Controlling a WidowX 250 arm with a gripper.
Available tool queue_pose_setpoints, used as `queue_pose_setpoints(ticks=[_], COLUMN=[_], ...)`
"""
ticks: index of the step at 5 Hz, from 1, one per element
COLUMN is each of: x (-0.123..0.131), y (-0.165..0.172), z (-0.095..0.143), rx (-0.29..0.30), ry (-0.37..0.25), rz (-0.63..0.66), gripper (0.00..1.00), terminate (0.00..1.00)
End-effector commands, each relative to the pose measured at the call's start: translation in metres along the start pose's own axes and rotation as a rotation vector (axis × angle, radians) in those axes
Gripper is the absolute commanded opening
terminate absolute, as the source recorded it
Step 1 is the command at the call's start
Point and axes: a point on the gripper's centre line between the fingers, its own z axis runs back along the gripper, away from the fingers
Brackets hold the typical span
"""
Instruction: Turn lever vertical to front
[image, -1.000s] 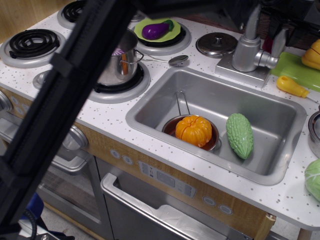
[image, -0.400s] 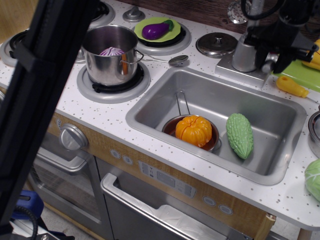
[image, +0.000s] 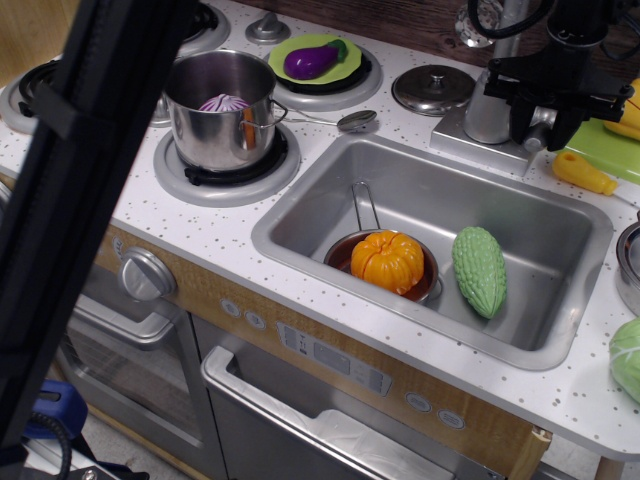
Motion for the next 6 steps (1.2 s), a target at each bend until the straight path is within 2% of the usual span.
queue_pose_setpoints(ticks=[1,3,4,5,6], x=[0.015,0.009,0.012,0.015,0.013], y=[-0.002,-0.004,-0.002,-0.001,0.003], z=[0.012,0.003,0.007,0.018,0.044], rx=[-0.036,-0.043,-0.043,-0.023,0.052], ry=[-0.052,-0.053,-0.045,-0.005,0.019], rz=[0.003,0.004,-0.013,-0.036,-0.073], gripper=[0.0,0.0,1.0,1.0,1.0], terminate=[0.0,0.0,0.0,0.0,1.0])
